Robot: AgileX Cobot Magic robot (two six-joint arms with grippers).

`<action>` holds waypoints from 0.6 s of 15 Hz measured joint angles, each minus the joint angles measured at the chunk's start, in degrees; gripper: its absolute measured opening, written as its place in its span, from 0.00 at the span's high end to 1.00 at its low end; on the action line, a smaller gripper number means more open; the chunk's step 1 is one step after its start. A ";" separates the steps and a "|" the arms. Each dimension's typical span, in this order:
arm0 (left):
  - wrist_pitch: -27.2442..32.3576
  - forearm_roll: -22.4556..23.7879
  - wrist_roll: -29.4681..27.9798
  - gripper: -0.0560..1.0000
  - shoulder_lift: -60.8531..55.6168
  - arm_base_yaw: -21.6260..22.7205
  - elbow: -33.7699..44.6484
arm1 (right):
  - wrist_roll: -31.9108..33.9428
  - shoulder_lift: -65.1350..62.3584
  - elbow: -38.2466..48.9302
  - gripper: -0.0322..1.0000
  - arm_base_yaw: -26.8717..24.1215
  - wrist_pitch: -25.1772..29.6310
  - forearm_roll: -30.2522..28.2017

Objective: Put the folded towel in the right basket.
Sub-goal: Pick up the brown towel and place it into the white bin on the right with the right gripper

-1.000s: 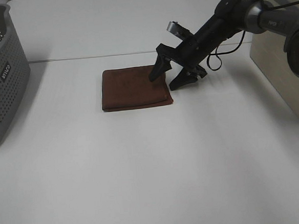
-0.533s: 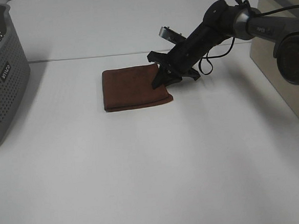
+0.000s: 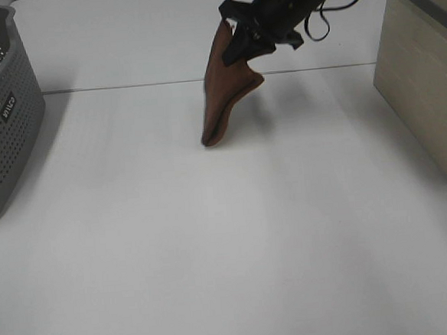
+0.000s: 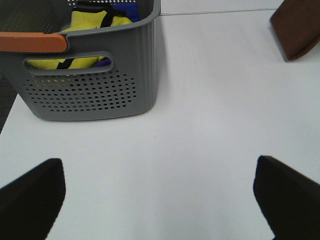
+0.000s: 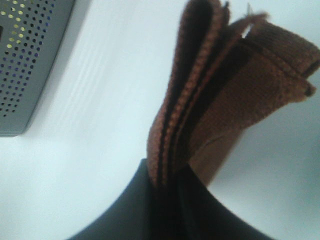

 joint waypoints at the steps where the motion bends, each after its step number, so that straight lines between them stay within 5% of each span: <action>1: 0.00 0.00 0.00 0.03 0.00 0.00 0.00 | 0.06 -2.41 -0.69 0.90 0.00 1.49 -2.35; 9: 0.00 0.00 0.00 0.03 0.00 0.00 0.00 | 4.81 -19.37 -1.38 0.90 0.00 5.16 -29.45</action>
